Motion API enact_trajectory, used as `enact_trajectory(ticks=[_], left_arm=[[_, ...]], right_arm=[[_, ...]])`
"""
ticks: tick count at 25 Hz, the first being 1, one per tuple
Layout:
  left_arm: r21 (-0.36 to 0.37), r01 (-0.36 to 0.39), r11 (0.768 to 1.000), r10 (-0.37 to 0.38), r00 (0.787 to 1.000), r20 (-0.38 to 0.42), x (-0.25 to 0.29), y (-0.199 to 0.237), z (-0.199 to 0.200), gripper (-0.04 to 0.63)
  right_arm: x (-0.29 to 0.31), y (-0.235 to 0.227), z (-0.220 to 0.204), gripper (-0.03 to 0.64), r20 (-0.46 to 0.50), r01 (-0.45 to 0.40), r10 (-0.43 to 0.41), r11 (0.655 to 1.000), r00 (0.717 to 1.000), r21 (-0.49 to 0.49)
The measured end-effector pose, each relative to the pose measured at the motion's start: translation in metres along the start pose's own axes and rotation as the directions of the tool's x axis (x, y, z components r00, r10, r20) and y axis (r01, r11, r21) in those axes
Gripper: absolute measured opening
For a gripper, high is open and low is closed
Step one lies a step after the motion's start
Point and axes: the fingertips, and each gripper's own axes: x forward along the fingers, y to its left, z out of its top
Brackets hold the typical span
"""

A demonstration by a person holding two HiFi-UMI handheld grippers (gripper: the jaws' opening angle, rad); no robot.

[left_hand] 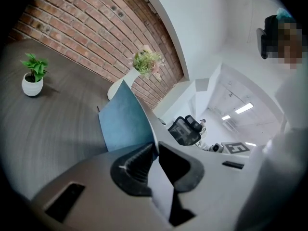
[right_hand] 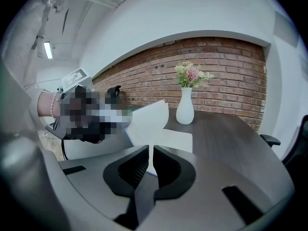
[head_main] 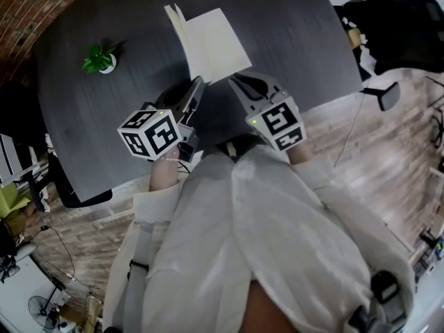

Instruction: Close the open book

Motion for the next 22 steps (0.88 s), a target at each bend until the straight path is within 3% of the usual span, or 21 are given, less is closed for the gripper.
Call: enact_trajectory(ticks=[12,22], left_arm=[[0.022,0.041,0.999,-0.039,0.997,-0.068,0.035,-0.011,-0.003,0.040],[0.051,0.051,0.997,-0.043,0.989,-0.141,0.067,-0.015,-0.011,0.040]], right_arm=[[-0.012,-0.027,-0.004,0.009,0.011,0.034,-0.035,0.998,0.999,0.051],[-0.025,-0.061,-0.009,0.008,0.026,0.108,-0.112,0.988,0.993,0.113]])
